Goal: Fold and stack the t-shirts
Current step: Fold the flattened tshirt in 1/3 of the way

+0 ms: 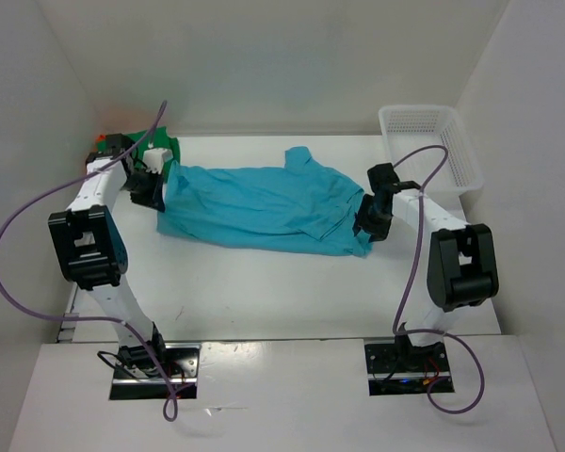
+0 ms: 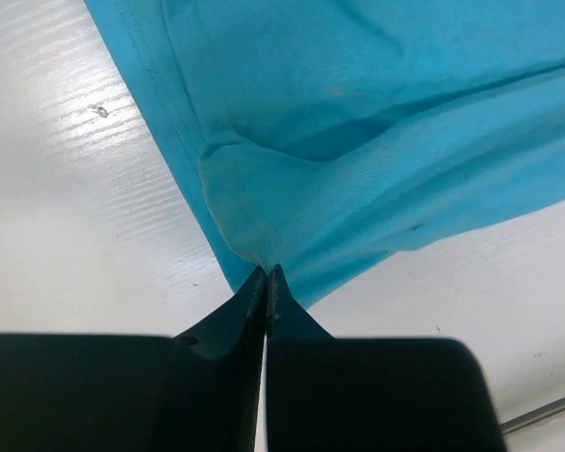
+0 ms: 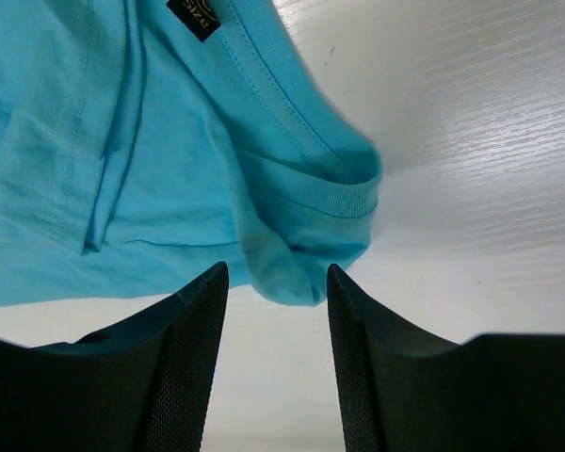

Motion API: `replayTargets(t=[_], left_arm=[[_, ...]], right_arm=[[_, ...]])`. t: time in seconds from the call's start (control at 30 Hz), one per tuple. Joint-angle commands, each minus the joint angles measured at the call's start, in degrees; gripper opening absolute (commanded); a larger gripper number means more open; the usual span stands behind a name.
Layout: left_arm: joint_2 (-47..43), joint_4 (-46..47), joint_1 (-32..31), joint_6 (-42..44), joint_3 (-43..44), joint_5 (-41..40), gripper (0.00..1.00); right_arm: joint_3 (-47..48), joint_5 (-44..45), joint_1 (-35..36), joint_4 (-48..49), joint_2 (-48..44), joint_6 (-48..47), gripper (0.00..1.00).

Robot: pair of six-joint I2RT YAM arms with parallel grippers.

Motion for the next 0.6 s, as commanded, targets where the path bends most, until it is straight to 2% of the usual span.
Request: replayTargets(t=[0.0,0.13,0.17,0.23,0.3,0.37,0.43,0.57], left_arm=[[2.64,1.66,1.38,-2.75,1.25,2.11,0.0],[5.89,5.62,3.13,-4.95,2.57,0.71,0.05],[7.9,5.62,3.13,-4.95,3.27,0.19,0.1],[9.23,3.96,3.13,-4.95,3.89,-0.43,0.23],[9.24,4.64,3.74,-4.95,2.49,-1.92,0.48],[6.62,4.65,5.66,-4.95,-0.57,-1.93,0.6],[3.28,4.65,7.34,-4.25,-2.95,-1.93,0.68],[0.71,3.42,8.58,-1.36,-10.07,1.23,0.74]], right_arm=[[0.08,0.52,-0.27,1.91,0.12,0.78,0.52],[0.08,0.52,-2.55,1.91,-0.67,0.78,0.52],[-0.44,0.52,-3.08,1.91,-0.67,0.78,0.52],[-0.44,-0.01,-4.14,1.13,-1.37,0.25,0.61],[-0.97,-0.01,-5.71,0.51,-2.6,0.86,0.7],[-2.63,-0.01,-6.24,-0.81,-4.44,2.36,0.74],[-4.73,-1.14,-6.25,-1.6,-6.03,3.24,0.75],[-9.4,-5.98,-6.25,1.99,-6.66,5.34,0.75]])
